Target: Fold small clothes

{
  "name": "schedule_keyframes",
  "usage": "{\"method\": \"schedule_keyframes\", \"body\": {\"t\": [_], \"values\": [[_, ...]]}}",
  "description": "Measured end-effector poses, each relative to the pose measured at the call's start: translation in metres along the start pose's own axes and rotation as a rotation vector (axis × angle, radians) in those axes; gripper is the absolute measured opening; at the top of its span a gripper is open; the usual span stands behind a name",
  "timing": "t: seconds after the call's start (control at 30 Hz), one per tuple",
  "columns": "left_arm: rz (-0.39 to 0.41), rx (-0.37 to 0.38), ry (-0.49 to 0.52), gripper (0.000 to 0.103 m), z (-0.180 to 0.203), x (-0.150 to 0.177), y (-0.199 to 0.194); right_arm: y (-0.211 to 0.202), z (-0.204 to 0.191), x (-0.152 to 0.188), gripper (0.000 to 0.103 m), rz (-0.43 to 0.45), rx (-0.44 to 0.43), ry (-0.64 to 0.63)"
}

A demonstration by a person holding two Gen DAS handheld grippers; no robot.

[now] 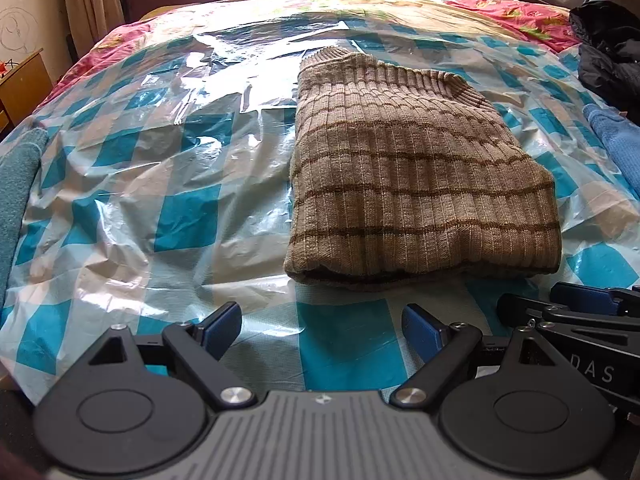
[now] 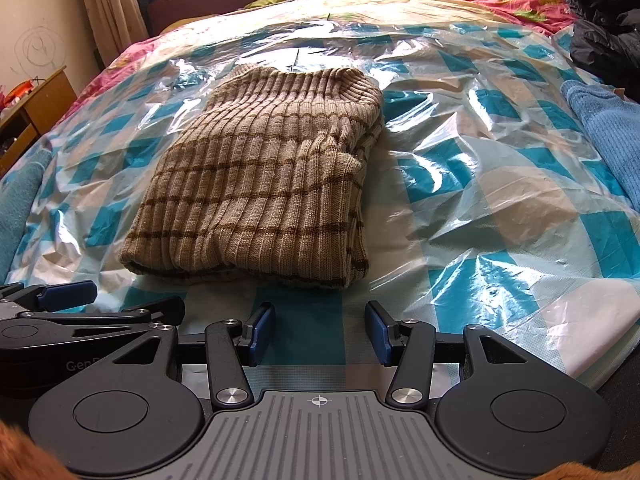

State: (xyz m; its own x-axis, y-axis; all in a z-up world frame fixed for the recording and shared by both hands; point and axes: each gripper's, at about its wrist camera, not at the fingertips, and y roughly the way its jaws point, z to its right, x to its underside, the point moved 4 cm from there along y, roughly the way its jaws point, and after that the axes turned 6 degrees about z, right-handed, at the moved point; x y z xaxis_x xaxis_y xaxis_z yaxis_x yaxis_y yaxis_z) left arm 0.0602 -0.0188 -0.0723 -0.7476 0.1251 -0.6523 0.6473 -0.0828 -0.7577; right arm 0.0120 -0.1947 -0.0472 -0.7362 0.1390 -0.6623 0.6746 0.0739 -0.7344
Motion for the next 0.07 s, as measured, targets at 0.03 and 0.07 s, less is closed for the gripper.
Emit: {"method": "schedule_keyframes", "body": {"t": [0.03, 0.07], "values": [[-0.001, -0.001, -0.001, 0.090, -0.0002, 0.0001, 0.0002, 0.0001, 0.0005, -0.0004, 0.049, 0.000, 0.001, -0.001], [-0.001, -0.001, -0.002, 0.090, -0.0003, 0.0001, 0.0003, 0.0003, -0.0002, 0.0002, 0.049, 0.000, 0.002, -0.003]]}}
